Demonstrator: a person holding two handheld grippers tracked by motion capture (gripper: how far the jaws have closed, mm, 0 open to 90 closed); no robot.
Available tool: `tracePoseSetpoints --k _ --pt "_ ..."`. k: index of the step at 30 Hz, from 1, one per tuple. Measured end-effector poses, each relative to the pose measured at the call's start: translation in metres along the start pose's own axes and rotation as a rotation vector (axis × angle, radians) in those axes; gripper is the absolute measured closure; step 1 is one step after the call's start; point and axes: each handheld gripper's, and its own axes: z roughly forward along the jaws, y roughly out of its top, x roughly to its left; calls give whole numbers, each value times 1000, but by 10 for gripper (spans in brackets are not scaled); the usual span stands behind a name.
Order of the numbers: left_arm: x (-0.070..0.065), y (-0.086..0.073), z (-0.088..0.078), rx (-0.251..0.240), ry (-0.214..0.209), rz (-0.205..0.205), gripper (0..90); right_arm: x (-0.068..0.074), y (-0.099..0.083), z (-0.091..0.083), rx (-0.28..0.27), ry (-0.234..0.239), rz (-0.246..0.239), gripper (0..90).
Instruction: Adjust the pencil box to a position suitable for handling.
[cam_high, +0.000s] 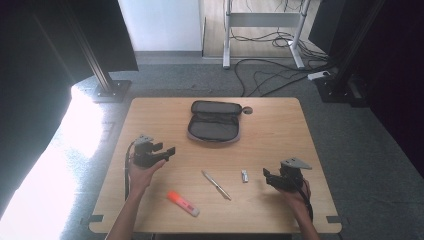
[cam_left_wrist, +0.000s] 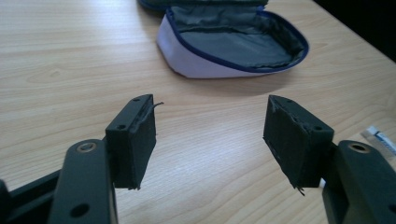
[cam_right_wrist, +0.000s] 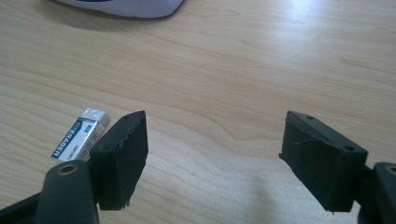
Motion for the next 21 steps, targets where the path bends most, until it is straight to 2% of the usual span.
tracePoseSetpoints --k 5,7,10,13,16,21 --pt "3 8 -1 2 12 -4 339 2 3 1 -7 3 -8 225" --pt "3 11 -3 -23 9 -9 349 3 4 2 -6 5 -8 223" --pt "2 20 -2 -10 9 -2 338 4 8 2 -12 0 -4 226" --pt "2 22 -1 -22 3 -7 346 5 12 2 -15 -2 -15 228" --pt "3 22 4 3 8 -3 344 6 15 1 -19 -2 -15 228" --pt "1 29 6 -8 -1 1 348 7 22 4 -27 3 -21 232"
